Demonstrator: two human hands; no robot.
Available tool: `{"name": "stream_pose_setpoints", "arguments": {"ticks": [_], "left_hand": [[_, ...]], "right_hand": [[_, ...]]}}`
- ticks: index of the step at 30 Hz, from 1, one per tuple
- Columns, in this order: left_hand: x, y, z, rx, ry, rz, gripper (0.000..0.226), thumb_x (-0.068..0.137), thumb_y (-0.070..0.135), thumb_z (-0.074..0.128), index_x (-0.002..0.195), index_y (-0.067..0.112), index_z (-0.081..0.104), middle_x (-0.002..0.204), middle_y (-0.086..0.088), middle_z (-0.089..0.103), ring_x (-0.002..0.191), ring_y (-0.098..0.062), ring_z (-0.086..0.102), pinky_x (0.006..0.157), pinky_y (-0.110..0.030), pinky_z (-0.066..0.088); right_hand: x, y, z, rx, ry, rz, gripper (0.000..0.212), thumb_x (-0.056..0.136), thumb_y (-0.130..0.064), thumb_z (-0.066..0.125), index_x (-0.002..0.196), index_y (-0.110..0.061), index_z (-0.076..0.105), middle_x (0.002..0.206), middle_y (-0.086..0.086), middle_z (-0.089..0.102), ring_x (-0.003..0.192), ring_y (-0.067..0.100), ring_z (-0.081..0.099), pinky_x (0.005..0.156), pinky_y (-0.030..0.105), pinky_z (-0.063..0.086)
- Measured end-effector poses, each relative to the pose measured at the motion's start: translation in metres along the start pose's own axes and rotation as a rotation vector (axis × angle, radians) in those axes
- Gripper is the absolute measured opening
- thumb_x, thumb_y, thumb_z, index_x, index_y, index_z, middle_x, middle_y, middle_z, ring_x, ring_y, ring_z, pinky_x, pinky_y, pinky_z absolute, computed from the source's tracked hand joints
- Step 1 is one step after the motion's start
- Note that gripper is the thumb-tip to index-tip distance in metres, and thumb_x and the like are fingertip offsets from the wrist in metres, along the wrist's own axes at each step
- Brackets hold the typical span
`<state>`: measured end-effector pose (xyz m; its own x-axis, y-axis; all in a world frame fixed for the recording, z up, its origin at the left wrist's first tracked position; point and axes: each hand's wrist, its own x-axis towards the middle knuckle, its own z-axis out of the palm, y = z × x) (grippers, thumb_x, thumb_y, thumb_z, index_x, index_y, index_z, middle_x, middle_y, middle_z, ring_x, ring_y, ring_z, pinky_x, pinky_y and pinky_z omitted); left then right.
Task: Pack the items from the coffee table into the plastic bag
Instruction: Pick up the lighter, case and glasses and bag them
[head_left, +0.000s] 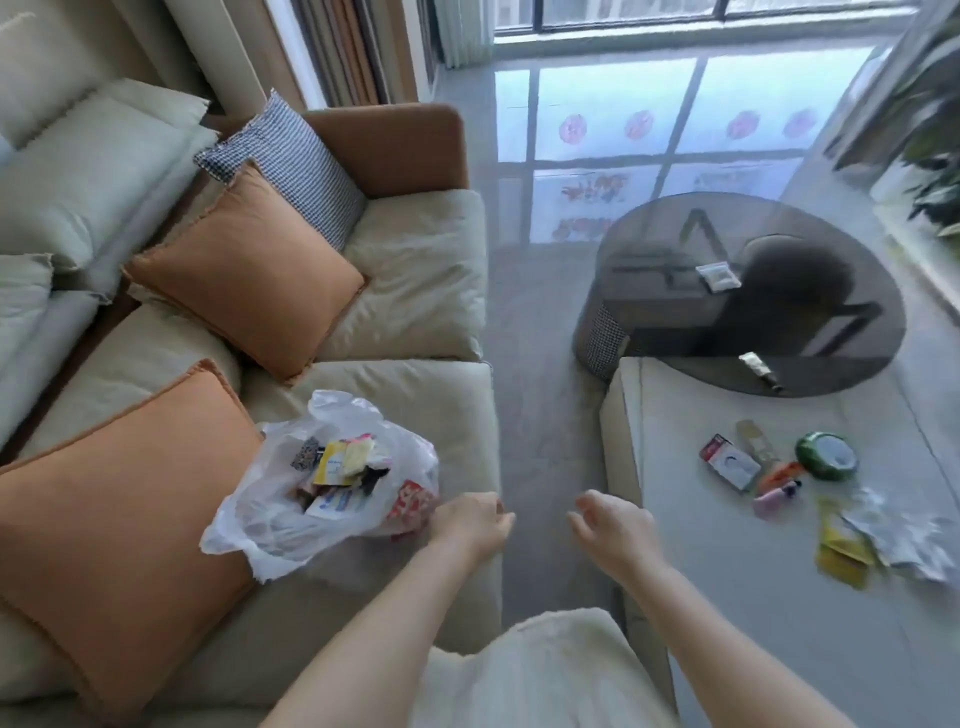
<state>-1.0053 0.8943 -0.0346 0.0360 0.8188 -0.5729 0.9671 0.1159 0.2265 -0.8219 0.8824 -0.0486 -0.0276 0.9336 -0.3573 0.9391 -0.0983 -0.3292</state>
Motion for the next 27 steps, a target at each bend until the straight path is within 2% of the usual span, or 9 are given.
{"name": "stream_pose_setpoints", "arguments": {"ticks": [4, 10, 13, 21, 27], "left_hand": [[-0.036, 0.075, 0.030, 0.080, -0.016, 0.121, 0.037, 0.092, 0.047, 0.043, 0.113, 0.024, 0.063, 0.123, -0.002, 0.064, 0.117, -0.022, 0.058, 0.093, -0.031, 0.045], [-0.084, 0.180, 0.085, 0.167, -0.052, 0.322, 0.037, 0.091, 0.052, 0.044, 0.103, 0.024, 0.065, 0.113, 0.004, 0.067, 0.108, -0.018, 0.061, 0.086, -0.028, 0.045], [-0.104, 0.227, 0.111, 0.220, -0.097, 0.447, 0.037, 0.090, 0.053, 0.044, 0.106, 0.027, 0.065, 0.116, 0.007, 0.066, 0.111, -0.016, 0.060, 0.089, -0.028, 0.047], [-0.133, 0.332, 0.180, 0.468, -0.267, 0.762, 0.040, 0.091, 0.055, 0.040, 0.113, 0.030, 0.063, 0.112, 0.006, 0.068, 0.102, -0.017, 0.064, 0.083, -0.027, 0.049], [-0.129, 0.388, 0.240, 0.565, -0.351, 0.944, 0.040, 0.092, 0.055, 0.041, 0.120, 0.032, 0.060, 0.118, 0.005, 0.064, 0.109, -0.017, 0.061, 0.084, -0.027, 0.049]], "right_hand": [[-0.069, 0.075, -0.021, 0.045, 0.054, 0.116, 0.030, 0.093, -0.042, 0.043, 0.108, -0.021, 0.060, 0.111, 0.001, 0.068, 0.107, 0.023, 0.061, 0.088, 0.032, 0.041], [-0.180, 0.187, -0.036, 0.107, 0.125, 0.385, 0.041, 0.093, -0.045, 0.042, 0.124, -0.023, 0.056, 0.123, 0.000, 0.064, 0.113, 0.020, 0.059, 0.095, 0.032, 0.040], [-0.230, 0.230, -0.034, 0.141, 0.140, 0.541, 0.042, 0.093, -0.046, 0.041, 0.124, -0.023, 0.056, 0.124, 0.001, 0.063, 0.114, 0.022, 0.059, 0.095, 0.033, 0.041], [-0.331, 0.298, -0.004, 0.326, 0.200, 0.967, 0.040, 0.094, -0.048, 0.041, 0.119, -0.021, 0.057, 0.120, 0.001, 0.064, 0.111, 0.022, 0.059, 0.092, 0.031, 0.041], [-0.373, 0.336, 0.024, 0.447, 0.273, 1.211, 0.040, 0.094, -0.048, 0.041, 0.121, -0.021, 0.056, 0.122, 0.000, 0.063, 0.113, 0.021, 0.057, 0.089, 0.029, 0.041]]}}
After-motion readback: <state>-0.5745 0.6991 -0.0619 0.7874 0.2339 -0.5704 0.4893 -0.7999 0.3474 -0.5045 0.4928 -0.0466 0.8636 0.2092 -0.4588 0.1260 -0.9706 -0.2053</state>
